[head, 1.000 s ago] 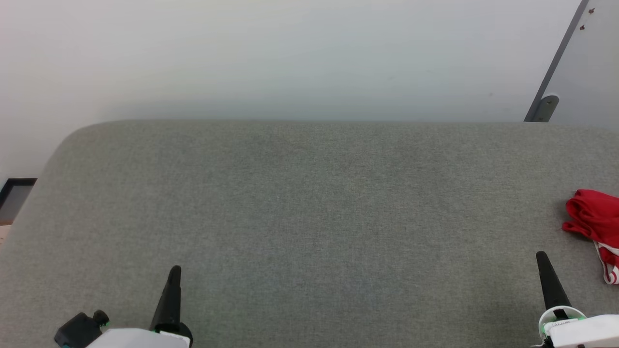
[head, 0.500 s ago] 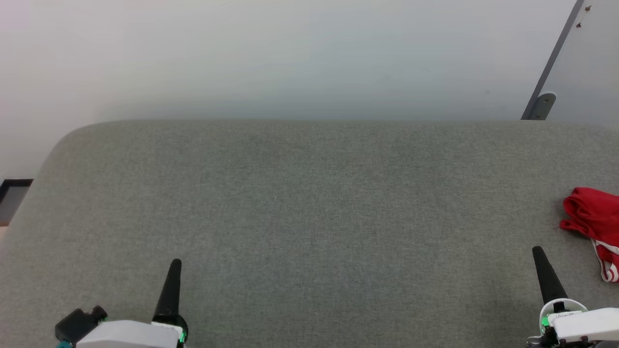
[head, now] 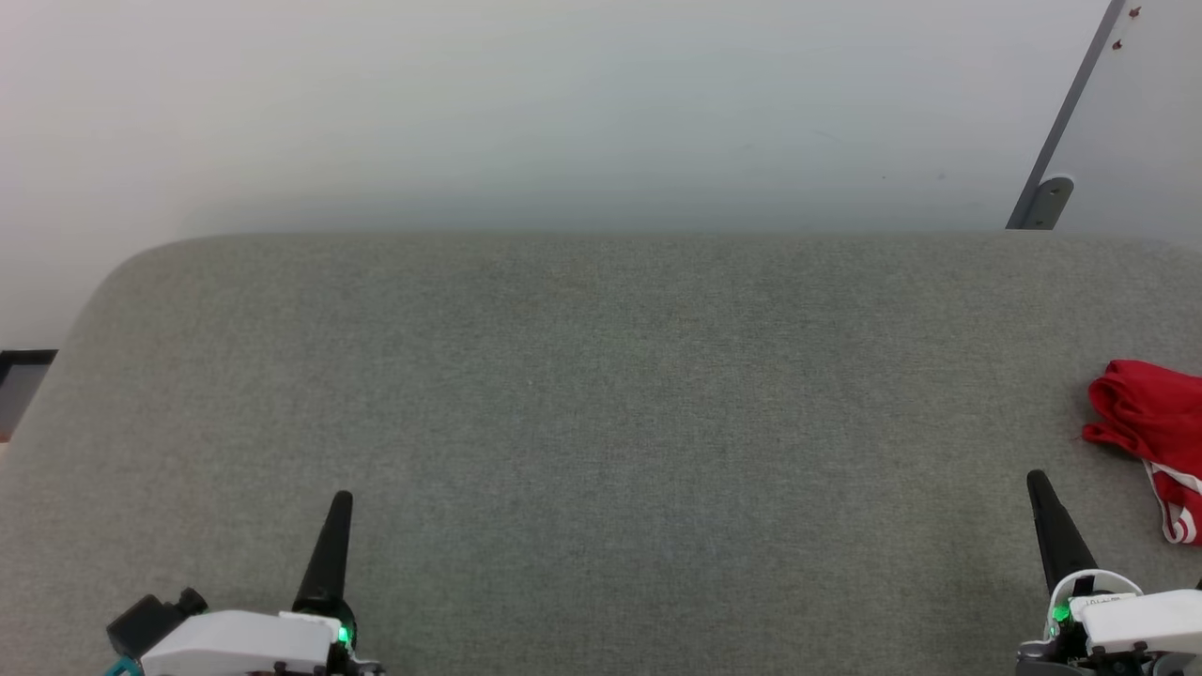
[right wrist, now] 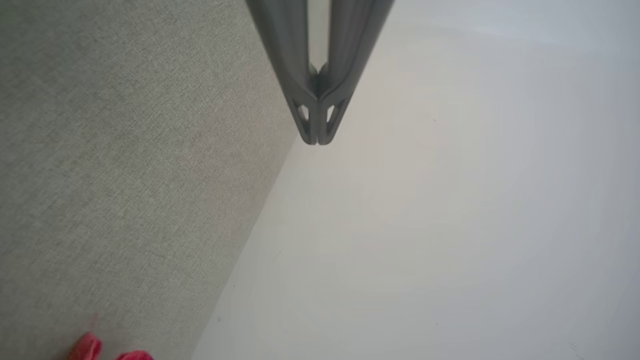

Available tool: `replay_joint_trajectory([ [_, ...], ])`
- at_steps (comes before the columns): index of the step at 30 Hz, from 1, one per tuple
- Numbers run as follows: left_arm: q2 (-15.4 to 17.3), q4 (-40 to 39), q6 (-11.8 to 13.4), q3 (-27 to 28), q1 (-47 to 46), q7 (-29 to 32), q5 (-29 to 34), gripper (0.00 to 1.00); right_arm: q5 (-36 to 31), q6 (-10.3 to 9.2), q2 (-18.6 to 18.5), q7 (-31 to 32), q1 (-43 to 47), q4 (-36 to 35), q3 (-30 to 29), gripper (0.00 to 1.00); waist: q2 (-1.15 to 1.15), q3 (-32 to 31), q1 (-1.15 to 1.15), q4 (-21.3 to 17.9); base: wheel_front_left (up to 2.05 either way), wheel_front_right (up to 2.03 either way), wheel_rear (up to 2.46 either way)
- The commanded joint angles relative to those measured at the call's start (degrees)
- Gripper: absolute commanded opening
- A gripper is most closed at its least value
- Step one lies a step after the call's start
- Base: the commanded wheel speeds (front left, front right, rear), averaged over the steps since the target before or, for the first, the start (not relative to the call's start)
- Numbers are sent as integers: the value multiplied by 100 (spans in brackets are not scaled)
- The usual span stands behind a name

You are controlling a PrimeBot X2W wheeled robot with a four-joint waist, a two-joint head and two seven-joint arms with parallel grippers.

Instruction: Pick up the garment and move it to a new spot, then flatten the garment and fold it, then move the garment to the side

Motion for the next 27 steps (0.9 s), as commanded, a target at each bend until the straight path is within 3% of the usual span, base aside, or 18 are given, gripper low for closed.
replay_joint_trajectory([
  [1,-9,-6,-22,34,-114,34,-163,0,148,-5,17,27,-96,10,-27,0,0,3,0,-7,0,0,0],
  [27,-83,137,-27,158,-319,356,-1207,0,1078,-6,92,228,-286,264,-55,0,0,35,0,-83,0,0,0],
])
